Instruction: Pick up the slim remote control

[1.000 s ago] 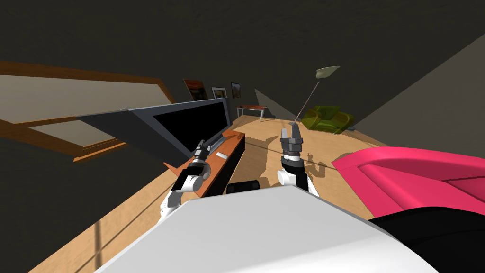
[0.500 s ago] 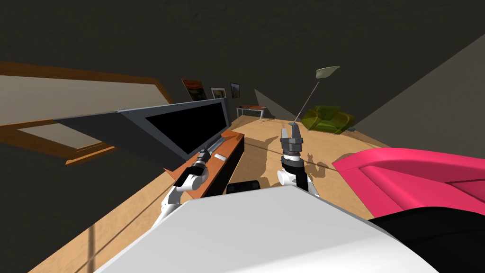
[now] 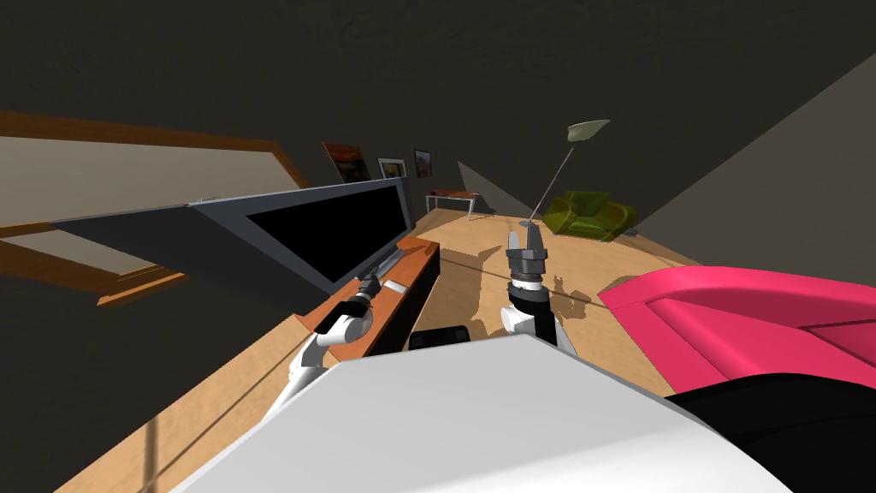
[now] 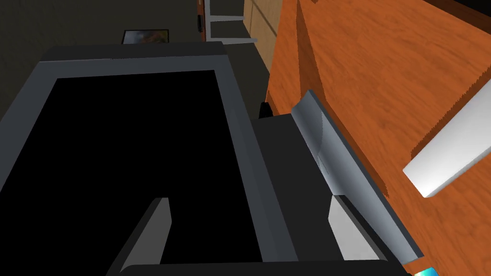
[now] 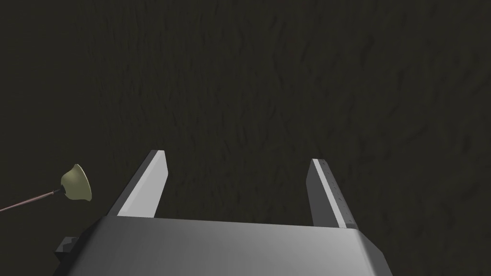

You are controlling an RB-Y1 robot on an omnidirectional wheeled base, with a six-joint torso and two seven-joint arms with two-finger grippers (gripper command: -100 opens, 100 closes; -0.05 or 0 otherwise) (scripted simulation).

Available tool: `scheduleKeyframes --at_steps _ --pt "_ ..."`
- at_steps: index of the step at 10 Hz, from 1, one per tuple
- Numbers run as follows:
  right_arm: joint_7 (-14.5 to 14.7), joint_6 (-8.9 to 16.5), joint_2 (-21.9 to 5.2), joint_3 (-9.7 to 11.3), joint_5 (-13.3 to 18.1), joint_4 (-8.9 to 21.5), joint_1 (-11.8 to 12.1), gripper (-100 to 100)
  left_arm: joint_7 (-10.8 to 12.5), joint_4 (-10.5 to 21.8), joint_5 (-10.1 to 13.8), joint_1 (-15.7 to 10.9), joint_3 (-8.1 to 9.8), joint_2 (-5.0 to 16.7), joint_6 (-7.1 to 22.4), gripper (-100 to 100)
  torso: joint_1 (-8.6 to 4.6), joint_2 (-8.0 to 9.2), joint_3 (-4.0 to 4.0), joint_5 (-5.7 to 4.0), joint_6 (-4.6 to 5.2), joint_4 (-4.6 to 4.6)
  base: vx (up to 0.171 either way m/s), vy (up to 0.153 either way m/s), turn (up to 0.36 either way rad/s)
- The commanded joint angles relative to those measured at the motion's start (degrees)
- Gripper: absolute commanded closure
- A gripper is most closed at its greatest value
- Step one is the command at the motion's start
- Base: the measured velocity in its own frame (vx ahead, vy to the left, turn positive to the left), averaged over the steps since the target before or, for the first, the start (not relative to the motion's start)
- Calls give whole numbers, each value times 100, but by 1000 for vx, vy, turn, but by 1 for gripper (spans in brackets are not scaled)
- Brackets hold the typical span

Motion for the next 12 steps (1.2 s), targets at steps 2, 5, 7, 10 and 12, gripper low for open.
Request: scheduleKeyframes --at_steps 2,5,7,10,12 --pt "0 0 0 0 0 0 0 0 -70 39 28 -20 28 -27 335 -100 -2 1 0 -1 -1 0 40 -16 -10" --pt "0 0 0 0 0 0 0 0 -238 475 259 -112 25 140 890 -100 2 1 0 0 -1 0 61 -18 -62" --pt "0 0 0 0 0 0 0 0 -314 694 353 -149 30 213 1193 -100 -1 0 -1 -1 -1 0 65 -26 -63" --pt "0 0 0 0 0 0 0 0 -384 912 434 -181 40 280 1637 -100 4 -6 -4 0 0 -1 72 -10 -61" --pt "0 0 0 0 0 0 0 0 -447 1129 501 -208 54 339 1886 -100 5 6 2 1 -2 1 40 -8 -50"
